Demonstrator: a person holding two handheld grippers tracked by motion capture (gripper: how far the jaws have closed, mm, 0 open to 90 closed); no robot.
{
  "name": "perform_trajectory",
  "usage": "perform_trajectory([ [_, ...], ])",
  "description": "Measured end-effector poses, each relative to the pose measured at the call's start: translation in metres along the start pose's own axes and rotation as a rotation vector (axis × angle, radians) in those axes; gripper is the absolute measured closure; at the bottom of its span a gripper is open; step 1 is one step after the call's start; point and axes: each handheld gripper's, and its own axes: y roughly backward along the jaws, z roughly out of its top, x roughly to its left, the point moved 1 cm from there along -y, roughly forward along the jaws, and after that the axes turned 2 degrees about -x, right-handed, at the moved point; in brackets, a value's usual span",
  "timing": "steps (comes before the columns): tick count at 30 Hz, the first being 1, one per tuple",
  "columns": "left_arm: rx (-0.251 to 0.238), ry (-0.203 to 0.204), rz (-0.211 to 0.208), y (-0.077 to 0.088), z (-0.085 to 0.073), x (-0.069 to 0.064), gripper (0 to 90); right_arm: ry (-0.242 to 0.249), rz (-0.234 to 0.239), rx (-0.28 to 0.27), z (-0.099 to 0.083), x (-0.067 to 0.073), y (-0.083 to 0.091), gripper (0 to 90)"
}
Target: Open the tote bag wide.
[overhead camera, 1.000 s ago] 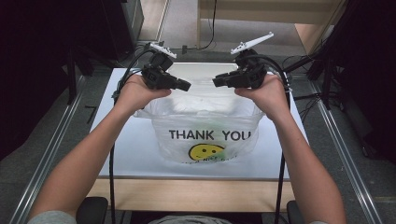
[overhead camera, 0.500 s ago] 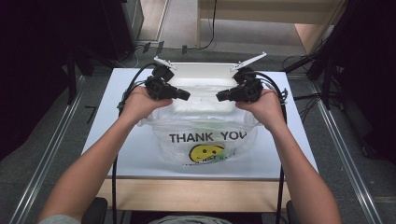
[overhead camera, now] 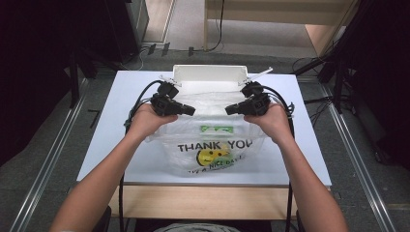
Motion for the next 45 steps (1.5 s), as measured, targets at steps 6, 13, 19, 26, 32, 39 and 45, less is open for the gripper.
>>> perform_trajectory([
  [6,-0.014,0.001,0.002,-0.005,-0.008,0.000,85.2,-0.012,-0.002,0.005,-0.009,-0.003,-0.006,86.4],
  [13,-0.003,0.017,-0.004,-0.014,-0.019,0.003,85.2,-0.032,0.008,0.005,-0.023,-0.009,-0.015,86.6],
  [19,-0.001,0.028,-0.009,-0.022,-0.030,0.006,85.2,-0.050,-0.003,0.001,-0.036,-0.014,-0.022,86.9],
  [26,0.004,0.038,-0.014,-0.030,-0.039,0.007,85.2,-0.059,-0.018,0.003,-0.049,-0.017,-0.029,87.2],
  [32,0.019,0.039,-0.009,-0.037,-0.048,0.007,85.2,-0.077,-0.026,0.002,-0.063,-0.020,-0.036,87.6],
  [39,0.031,0.033,-0.006,-0.044,-0.057,0.007,85.2,-0.094,-0.036,0.002,-0.075,-0.023,-0.044,87.6],
  [45,0.036,0.039,0.001,-0.052,-0.064,0.006,85.2,-0.093,-0.045,0.007,-0.082,-0.023,-0.050,87.6],
])
